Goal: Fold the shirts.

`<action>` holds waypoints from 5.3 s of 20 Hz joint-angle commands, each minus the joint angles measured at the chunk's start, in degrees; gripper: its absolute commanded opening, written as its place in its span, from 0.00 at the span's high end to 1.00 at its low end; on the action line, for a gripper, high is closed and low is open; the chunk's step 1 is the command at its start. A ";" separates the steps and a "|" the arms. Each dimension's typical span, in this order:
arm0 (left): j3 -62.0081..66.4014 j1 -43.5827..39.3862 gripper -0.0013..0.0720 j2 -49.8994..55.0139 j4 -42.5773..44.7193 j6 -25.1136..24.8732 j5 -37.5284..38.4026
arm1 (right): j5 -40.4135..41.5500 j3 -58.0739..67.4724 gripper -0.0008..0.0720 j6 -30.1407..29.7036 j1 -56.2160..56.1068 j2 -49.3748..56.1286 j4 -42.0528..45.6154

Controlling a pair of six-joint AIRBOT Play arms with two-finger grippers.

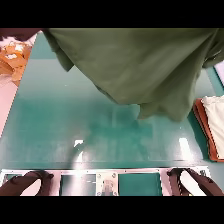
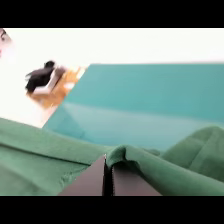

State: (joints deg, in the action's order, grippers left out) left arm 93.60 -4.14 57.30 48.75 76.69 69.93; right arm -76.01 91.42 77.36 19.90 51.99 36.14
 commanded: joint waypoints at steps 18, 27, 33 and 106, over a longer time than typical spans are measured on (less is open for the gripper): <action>-6.51 5.29 0.06 39.17 -4.81 -0.46 -0.39 | 7.82 -20.00 0.56 -7.56 -2.19 36.48 4.57; -16.41 7.96 0.06 39.06 2.69 2.25 16.98 | 10.73 -41.59 0.41 -5.46 -3.52 29.94 12.52; -28.50 0.37 0.06 39.08 1.14 0.87 -1.92 | 18.82 -44.50 0.41 -5.60 -12.90 30.99 10.82; -23.54 11.13 0.95 13.40 22.43 4.57 18.21 | 12.20 -38.99 0.93 -13.18 7.37 26.34 4.92</action>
State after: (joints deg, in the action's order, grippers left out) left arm 84.90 5.02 80.93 65.63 80.55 91.02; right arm -64.58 56.27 64.90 27.07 78.76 41.23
